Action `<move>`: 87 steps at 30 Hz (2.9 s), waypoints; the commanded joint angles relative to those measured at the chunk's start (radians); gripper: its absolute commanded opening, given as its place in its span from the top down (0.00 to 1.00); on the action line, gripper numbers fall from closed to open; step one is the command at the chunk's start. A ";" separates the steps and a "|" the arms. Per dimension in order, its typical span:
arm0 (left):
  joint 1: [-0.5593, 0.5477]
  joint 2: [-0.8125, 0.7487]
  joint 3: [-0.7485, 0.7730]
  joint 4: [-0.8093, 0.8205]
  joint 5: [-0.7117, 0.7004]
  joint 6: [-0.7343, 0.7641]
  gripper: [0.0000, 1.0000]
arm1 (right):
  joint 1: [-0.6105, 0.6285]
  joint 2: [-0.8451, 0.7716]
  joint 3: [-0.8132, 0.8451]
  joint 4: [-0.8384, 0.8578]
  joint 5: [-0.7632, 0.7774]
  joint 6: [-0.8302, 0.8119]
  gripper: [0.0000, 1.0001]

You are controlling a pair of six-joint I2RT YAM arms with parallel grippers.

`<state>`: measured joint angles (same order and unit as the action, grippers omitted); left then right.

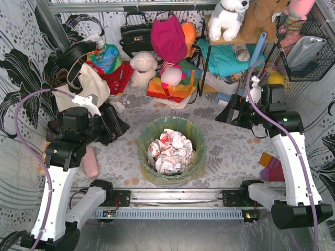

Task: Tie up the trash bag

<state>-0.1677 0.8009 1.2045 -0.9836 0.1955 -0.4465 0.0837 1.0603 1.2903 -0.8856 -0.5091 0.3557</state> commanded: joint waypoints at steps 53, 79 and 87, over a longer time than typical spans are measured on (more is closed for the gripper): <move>-0.369 0.198 0.169 -0.248 0.151 -0.020 0.72 | 0.506 0.312 0.302 -0.351 -0.016 -0.087 0.75; -0.369 0.450 0.343 -0.162 -0.093 0.052 1.00 | 0.505 0.440 0.484 -0.349 0.210 -0.096 1.00; -0.366 0.511 0.371 -0.090 -0.173 0.104 0.96 | 0.506 0.458 0.450 -0.268 0.294 -0.054 0.99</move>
<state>-0.5297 1.2873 1.5562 -1.1652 0.0715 -0.4076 0.5774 1.5024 1.7557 -1.2297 -0.2501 0.3145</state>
